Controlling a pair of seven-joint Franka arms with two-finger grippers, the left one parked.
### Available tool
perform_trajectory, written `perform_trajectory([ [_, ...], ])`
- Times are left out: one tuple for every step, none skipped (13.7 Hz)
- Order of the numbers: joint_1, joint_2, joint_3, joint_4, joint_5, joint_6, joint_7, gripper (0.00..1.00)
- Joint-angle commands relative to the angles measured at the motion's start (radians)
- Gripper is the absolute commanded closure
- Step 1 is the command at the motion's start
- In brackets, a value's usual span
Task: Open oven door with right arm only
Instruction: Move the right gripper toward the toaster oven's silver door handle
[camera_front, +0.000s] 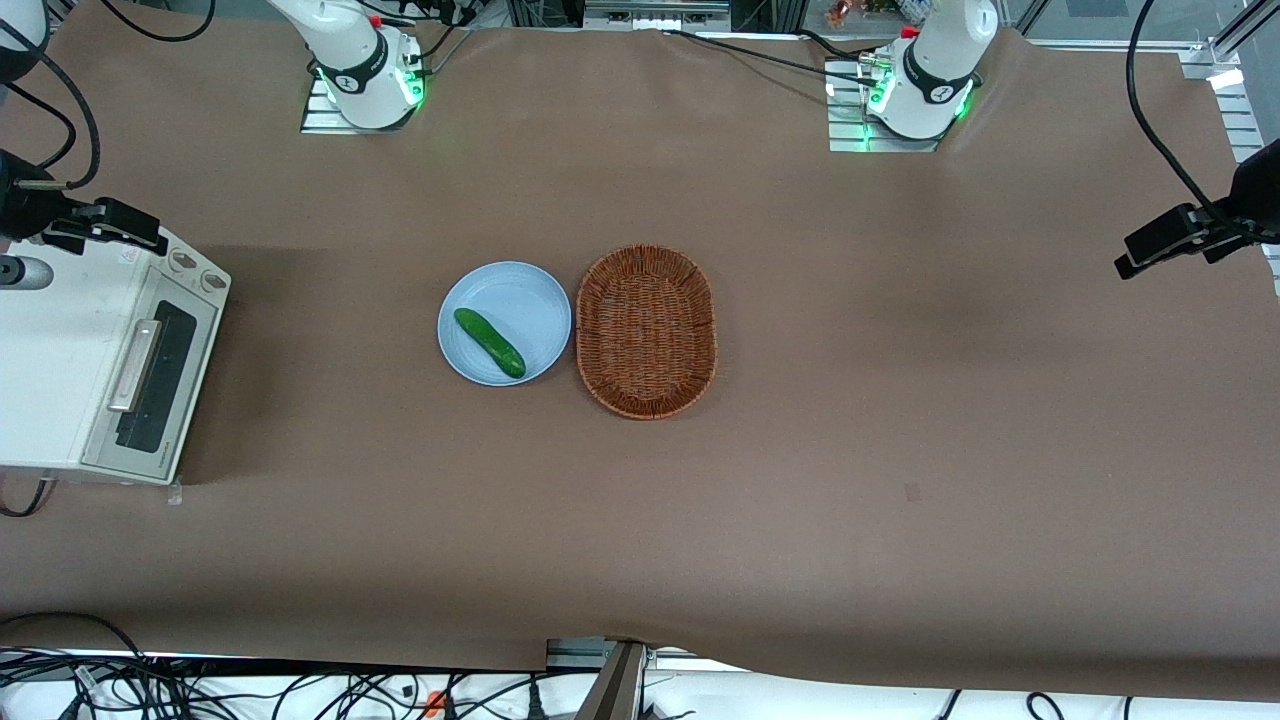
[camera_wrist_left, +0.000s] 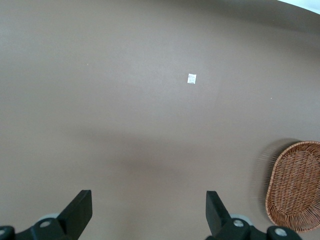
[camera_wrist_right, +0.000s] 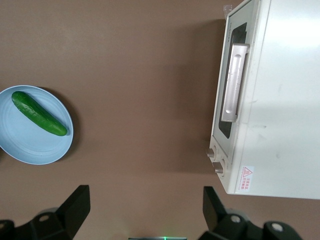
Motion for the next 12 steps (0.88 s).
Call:
perform_trajectory([
  [-0.001, 0.039, 0.004, 0.031, 0.001, -0.024, 0.006, 0.0],
  [-0.001, 0.042, 0.004, 0.027, 0.003, -0.024, 0.014, 0.0],
  [-0.001, 0.043, 0.004, 0.028, 0.003, -0.018, 0.023, 0.05],
  [0.001, 0.043, 0.004, 0.03, 0.003, -0.023, 0.019, 0.41],
  [0.003, 0.043, 0.004, 0.028, 0.001, -0.026, 0.003, 0.78],
  [0.006, 0.043, 0.006, 0.027, -0.003, -0.039, 0.005, 1.0],
  [0.013, 0.043, 0.006, 0.027, -0.011, -0.056, 0.008, 1.0],
  [0.016, 0.043, 0.006, 0.013, -0.013, -0.053, 0.017, 1.0],
  [0.021, 0.046, 0.006, 0.005, -0.023, -0.043, 0.023, 1.0],
  [0.033, 0.077, 0.006, 0.007, -0.069, -0.027, 0.04, 1.0],
  [0.044, 0.1, 0.006, 0.007, -0.13, 0.0, 0.045, 1.0],
  [0.055, 0.132, 0.006, 0.007, -0.19, 0.034, 0.045, 1.0],
])
